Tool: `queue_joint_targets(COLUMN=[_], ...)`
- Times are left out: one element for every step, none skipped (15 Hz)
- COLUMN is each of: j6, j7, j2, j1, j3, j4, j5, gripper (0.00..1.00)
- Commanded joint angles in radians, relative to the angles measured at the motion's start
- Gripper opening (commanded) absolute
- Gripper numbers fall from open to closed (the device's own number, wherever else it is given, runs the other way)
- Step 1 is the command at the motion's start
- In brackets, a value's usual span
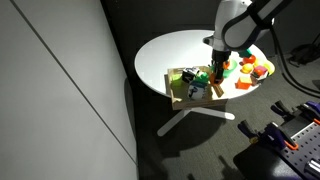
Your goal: Lift the orange plush toy from the table and put it on the wooden tray
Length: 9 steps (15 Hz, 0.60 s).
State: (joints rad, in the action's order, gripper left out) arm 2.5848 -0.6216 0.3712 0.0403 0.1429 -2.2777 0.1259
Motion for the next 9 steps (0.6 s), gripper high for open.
queue_joint_targets(j6=[-0.016,-0.012,-0.007,-0.011,-0.016,-0.026,-0.029,-0.031,-0.033], j7=[0.065,0.075,0.088,0.096,0.099,0.102,0.105,0.109,0.113], j2=[0.035,0.043,0.054,0.063,0.072,0.079,0.086,0.092,0.099], j1=[0.015,0.019,0.025,0.028,0.029,0.028,0.025,0.024,0.022], j3=[0.012,0.013,0.013,0.015,0.020,0.027,0.033,0.037,0.041], j4=[0.067,0.080,0.095,0.112,0.129,0.147,0.162,0.177,0.191], j5=[0.010,0.014,0.018,0.017,0.011,0.003,-0.003,-0.005,-0.008], gripper=[0.54,0.54,0.54,0.54,0.54,0.54,0.54,0.54,0.54])
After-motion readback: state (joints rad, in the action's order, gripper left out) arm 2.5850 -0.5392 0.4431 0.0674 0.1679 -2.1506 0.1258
